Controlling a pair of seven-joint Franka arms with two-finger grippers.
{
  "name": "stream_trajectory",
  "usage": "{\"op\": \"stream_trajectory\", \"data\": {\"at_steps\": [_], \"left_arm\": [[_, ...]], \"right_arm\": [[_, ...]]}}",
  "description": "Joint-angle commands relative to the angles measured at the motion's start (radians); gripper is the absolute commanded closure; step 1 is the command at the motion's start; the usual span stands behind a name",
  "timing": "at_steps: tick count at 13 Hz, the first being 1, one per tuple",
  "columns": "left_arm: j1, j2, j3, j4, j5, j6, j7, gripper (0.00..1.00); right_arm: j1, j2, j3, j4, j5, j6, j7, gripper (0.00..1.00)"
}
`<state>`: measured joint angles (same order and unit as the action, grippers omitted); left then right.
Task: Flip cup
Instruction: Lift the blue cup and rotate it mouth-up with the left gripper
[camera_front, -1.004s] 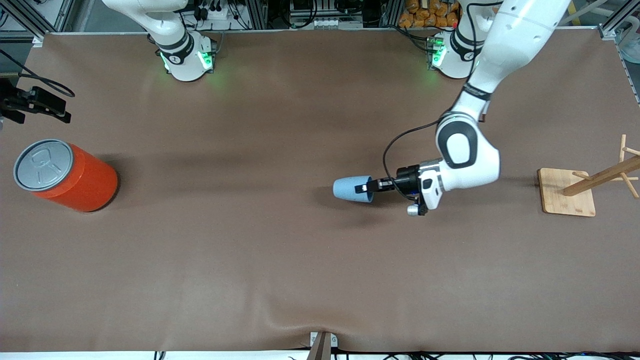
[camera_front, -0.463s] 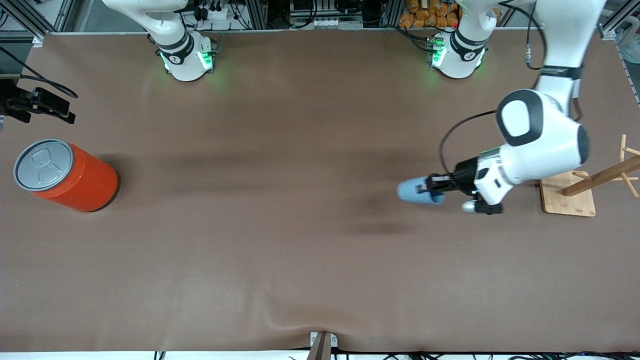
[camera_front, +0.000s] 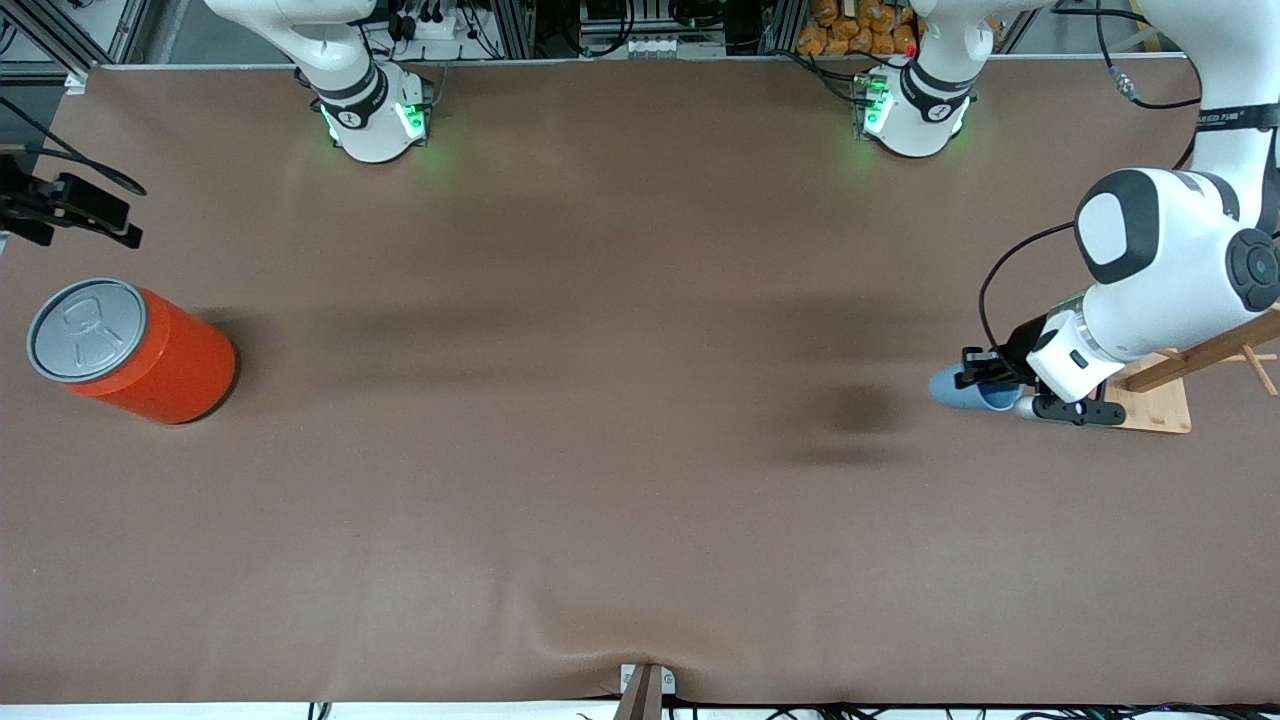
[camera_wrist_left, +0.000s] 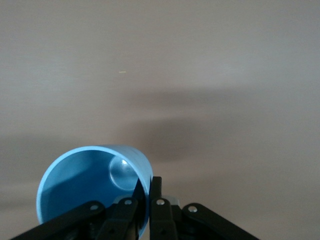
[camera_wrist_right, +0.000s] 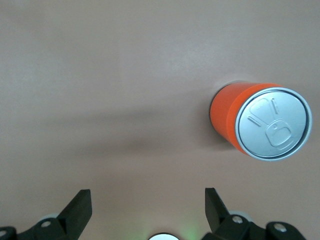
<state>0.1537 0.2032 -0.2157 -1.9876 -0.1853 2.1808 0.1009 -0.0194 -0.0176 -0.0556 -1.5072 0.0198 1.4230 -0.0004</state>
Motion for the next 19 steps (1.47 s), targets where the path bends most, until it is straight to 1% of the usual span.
{"op": "stream_trajectory", "data": {"at_steps": [1,2,3,4,5,6,7,12,14,15,16,17,18,19], "left_arm": [[0.021,-0.031,-0.014,-0.147,0.061,0.143,-0.004,1.0],[0.018,-0.031,-0.019,-0.192,0.063,0.207,-0.012,1.0],[0.009,-0.031,-0.02,-0.201,0.063,0.221,-0.042,1.0],[-0.028,-0.031,-0.022,-0.203,0.064,0.223,-0.105,1.0],[-0.069,-0.028,-0.024,-0.207,0.091,0.224,-0.185,1.0],[-0.081,-0.027,-0.025,-0.209,0.157,0.226,-0.264,1.0],[-0.08,-0.024,-0.031,-0.209,0.208,0.227,-0.298,1.0],[-0.08,0.051,-0.033,-0.208,0.218,0.264,-0.316,1.0],[-0.075,0.067,-0.031,-0.204,0.218,0.272,-0.316,1.0],[-0.077,0.07,-0.033,-0.203,0.218,0.272,-0.319,0.95],[-0.077,0.068,-0.033,-0.201,0.218,0.272,-0.319,0.55],[-0.077,0.067,-0.033,-0.201,0.218,0.27,-0.317,0.24],[-0.074,0.064,-0.033,-0.198,0.218,0.267,-0.313,0.0],[-0.072,0.059,-0.034,-0.197,0.218,0.26,-0.316,0.0]], "right_arm": [[-0.027,-0.01,0.01,0.005,0.037,0.002,0.016,0.0],[-0.028,-0.008,0.01,0.005,0.049,0.002,0.016,0.0],[-0.028,-0.008,0.01,0.004,0.06,0.002,0.016,0.0],[-0.021,-0.001,0.01,0.002,0.06,0.002,0.016,0.0],[-0.016,0.001,0.011,0.002,0.06,0.001,0.016,0.0],[-0.016,0.005,0.013,0.002,0.06,0.002,0.016,0.0],[-0.013,0.007,0.014,0.002,0.06,0.001,0.016,0.0],[-0.008,0.008,0.014,0.001,0.058,0.001,0.014,0.0],[-0.008,0.008,0.014,0.001,0.057,0.001,0.013,0.0],[-0.01,0.008,0.014,0.002,0.055,0.001,0.014,0.0],[-0.01,0.008,0.014,0.002,0.054,0.001,0.013,0.0],[-0.011,0.008,0.014,0.004,0.052,0.001,0.014,0.0],[-0.014,0.008,0.013,0.005,0.052,0.001,0.013,0.0],[-0.016,0.008,0.013,0.005,0.052,0.001,0.013,0.0]]}}
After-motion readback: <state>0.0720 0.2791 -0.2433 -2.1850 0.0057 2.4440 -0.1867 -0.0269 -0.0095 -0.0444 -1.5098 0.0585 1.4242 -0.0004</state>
